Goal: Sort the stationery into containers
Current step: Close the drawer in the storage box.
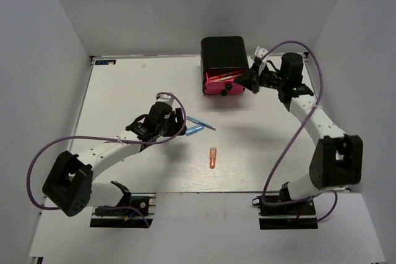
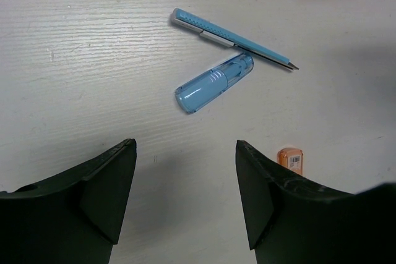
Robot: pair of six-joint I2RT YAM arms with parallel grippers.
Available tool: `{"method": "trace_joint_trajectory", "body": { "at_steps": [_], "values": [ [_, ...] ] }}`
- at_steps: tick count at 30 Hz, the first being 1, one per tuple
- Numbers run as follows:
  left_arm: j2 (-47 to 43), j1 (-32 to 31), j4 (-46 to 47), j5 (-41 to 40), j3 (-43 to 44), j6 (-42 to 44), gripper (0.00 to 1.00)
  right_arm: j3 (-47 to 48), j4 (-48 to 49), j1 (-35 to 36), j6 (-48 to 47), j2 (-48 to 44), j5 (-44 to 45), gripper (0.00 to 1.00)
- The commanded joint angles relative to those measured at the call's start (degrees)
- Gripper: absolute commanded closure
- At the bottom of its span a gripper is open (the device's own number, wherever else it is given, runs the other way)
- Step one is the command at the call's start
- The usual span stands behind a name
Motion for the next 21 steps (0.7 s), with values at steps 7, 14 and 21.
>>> {"method": "trace_joint_trajectory", "body": {
  "at_steps": [7, 14, 21],
  "values": [
    [1.4, 0.1, 1.8, 2.0, 0.9, 0.1, 0.25, -11.8, -2.0, 0.9, 22.2, -4.1, 4.2, 0.66],
    [3.3, 0.1, 1.8, 2.0, 2.7, 0.7, 0.25, -9.1, -1.9, 1.5, 39.0, 2.3, 11.6, 0.46],
    [2.0, 0.1, 1.8, 2.0, 2.2, 0.7, 0.25, -9.0, 6.3, 1.9, 54.3, 4.6, 14.5, 0.42]
  ]
}}
